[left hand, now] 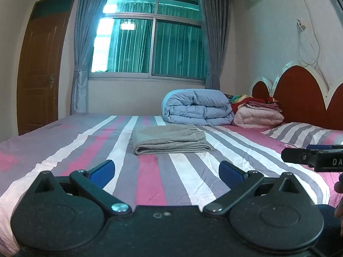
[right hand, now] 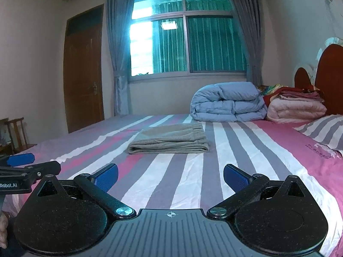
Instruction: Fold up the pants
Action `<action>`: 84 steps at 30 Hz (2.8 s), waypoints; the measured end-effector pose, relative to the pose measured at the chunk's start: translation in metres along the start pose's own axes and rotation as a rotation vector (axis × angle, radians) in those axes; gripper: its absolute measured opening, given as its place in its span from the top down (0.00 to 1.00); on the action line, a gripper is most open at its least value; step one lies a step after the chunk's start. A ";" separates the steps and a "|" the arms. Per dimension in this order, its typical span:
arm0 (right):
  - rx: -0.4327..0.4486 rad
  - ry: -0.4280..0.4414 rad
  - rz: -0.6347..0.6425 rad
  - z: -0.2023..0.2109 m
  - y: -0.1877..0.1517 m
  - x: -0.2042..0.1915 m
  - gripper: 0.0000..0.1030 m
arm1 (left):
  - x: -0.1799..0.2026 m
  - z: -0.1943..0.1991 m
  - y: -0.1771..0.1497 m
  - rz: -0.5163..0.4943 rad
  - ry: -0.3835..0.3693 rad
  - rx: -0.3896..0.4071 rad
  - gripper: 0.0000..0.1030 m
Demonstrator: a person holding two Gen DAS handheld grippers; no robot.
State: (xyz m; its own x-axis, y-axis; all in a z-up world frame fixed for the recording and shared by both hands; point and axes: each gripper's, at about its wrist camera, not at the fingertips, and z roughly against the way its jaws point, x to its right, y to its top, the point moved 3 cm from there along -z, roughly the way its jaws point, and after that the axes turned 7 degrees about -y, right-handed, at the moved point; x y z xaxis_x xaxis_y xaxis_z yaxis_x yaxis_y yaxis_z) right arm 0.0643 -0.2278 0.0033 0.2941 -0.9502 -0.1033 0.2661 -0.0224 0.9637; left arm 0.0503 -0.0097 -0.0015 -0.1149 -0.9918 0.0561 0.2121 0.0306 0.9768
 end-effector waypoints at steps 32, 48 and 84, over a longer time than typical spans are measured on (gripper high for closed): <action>-0.010 -0.010 -0.016 0.000 0.001 0.004 0.00 | 0.002 0.002 -0.001 0.001 0.004 -0.001 0.06; -0.011 -0.009 -0.015 0.001 0.001 0.005 0.00 | 0.001 0.002 -0.001 0.001 0.000 0.003 0.06; -0.013 -0.009 -0.015 0.001 0.001 0.005 0.00 | 0.002 0.003 -0.001 0.000 -0.005 0.002 0.06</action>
State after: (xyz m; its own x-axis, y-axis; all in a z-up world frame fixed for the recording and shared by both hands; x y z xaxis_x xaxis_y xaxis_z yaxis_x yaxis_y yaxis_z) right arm 0.0648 -0.2330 0.0045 0.2816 -0.9526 -0.1149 0.2821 -0.0323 0.9589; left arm 0.0474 -0.0110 -0.0016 -0.1198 -0.9912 0.0571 0.2103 0.0308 0.9772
